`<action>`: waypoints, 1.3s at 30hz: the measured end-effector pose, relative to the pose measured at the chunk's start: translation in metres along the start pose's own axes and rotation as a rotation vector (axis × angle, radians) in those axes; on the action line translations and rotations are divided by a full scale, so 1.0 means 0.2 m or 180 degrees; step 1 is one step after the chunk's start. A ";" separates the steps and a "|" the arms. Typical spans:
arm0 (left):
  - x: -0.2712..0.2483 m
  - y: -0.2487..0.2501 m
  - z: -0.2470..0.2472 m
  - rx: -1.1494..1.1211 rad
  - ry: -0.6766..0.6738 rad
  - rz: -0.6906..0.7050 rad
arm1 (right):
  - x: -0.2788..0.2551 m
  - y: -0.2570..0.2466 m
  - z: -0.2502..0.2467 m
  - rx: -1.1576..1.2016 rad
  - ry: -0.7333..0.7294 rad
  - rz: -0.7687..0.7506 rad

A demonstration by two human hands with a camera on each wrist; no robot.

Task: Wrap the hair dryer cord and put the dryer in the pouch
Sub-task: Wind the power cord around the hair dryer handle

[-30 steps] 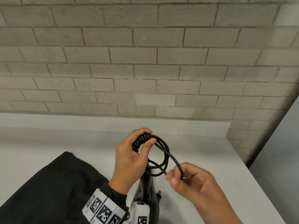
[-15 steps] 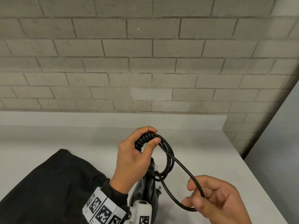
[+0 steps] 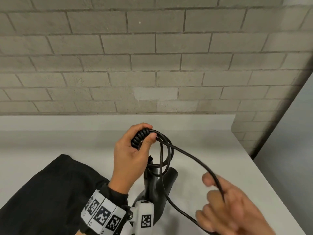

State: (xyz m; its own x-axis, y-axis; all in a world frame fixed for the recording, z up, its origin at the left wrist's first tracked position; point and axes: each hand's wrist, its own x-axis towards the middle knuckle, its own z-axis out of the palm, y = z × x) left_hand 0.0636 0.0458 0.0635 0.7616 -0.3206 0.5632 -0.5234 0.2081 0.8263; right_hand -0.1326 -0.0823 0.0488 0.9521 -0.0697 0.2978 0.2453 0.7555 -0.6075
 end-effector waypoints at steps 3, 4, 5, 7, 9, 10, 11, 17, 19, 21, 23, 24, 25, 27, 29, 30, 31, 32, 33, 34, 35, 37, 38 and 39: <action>0.02 -0.01 -0.04 0.0225 0.0198 0.0057 | -0.06 0.10 -0.15 -0.1514 0.0516 0.0537; 0.03 -0.02 -0.06 0.0315 0.0273 0.0081 | -0.10 0.11 -0.21 -0.1925 0.0733 0.0634; 0.04 -0.03 -0.08 0.0357 0.0319 0.0086 | -0.13 0.10 -0.25 -0.2101 0.0847 0.0692; 0.05 -0.05 -0.11 0.0393 0.0334 0.0074 | -0.11 0.06 -0.30 -0.1937 0.0794 0.1044; 0.04 -0.05 -0.10 0.0410 0.0279 0.0085 | -0.10 0.05 -0.27 -0.1789 0.0558 0.1369; 0.04 -0.05 -0.10 0.0387 0.0243 0.0100 | -0.12 0.05 -0.26 -0.1813 0.0502 0.1356; 0.04 -0.04 -0.08 0.0346 0.0214 0.0109 | -0.15 0.04 -0.25 -0.1822 0.0497 0.1351; 0.04 -0.05 -0.06 0.0285 0.0180 0.0061 | -0.17 0.07 -0.28 -0.1382 0.0517 0.0845; 0.05 -0.06 -0.08 0.0343 0.0243 0.0053 | -0.11 0.12 -0.34 -0.1196 0.0595 0.0517; 0.05 -0.06 -0.10 0.0385 0.0287 0.0057 | -0.11 0.16 -0.42 -0.0825 0.0610 0.0272; 0.04 -0.06 -0.10 0.0420 0.0233 0.0076 | -0.16 0.16 -0.52 -0.0177 0.0735 0.0096; 0.04 -0.05 -0.09 0.0438 0.0201 0.0083 | -0.19 0.18 -0.53 -0.0103 0.0864 0.0131; 0.03 -0.05 -0.08 0.0443 0.0174 0.0079 | -0.23 0.18 -0.54 -0.0253 0.0960 0.0236; 0.03 -0.05 -0.07 0.0412 0.0145 0.0051 | -0.31 0.17 -0.51 -0.0670 0.1113 0.0375; 0.03 -0.06 -0.07 0.0347 0.0127 0.0028 | -0.36 0.14 -0.44 -0.1073 0.1885 0.0574; 0.03 -0.06 -0.06 0.0298 0.0102 0.0012 | -0.37 0.13 -0.42 -0.1123 0.2154 0.0632; 0.03 -0.06 -0.06 0.0206 0.0066 -0.0036 | -0.36 0.13 -0.38 -0.1147 0.2307 0.0641; 0.02 -0.06 -0.05 0.0061 0.0027 -0.0118 | -0.35 0.13 -0.38 -0.1154 0.2440 0.0630; 0.02 -0.05 -0.04 -0.0084 -0.0011 -0.0205 | -0.34 0.14 -0.38 -0.1220 0.2556 0.0579; 0.01 -0.05 -0.03 -0.0182 -0.0029 -0.0255 | -0.32 0.15 -0.36 -0.1400 0.2693 0.0571; 0.01 -0.04 -0.02 -0.0221 -0.0024 -0.0264 | -0.31 0.17 -0.37 -0.1780 0.2859 0.0540; 0.00 -0.03 -0.01 -0.0210 0.0009 -0.0235 | -0.27 0.21 -0.35 -0.2860 0.3082 0.0311; 0.00 -0.03 0.00 -0.0187 0.0011 -0.0214 | -0.24 0.23 -0.34 -0.3357 0.3163 0.0104; -0.01 -0.03 0.00 -0.0160 -0.0005 -0.0192 | -0.22 0.24 -0.34 -0.3805 0.3220 -0.0200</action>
State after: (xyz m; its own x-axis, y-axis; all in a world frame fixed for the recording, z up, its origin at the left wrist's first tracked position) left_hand 0.0652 0.0450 0.0584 0.7906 -0.3353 0.5123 -0.4567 0.2345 0.8582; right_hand -0.1493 -0.0863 -0.0435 0.5376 -0.8421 0.0431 -0.1823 -0.1660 -0.9691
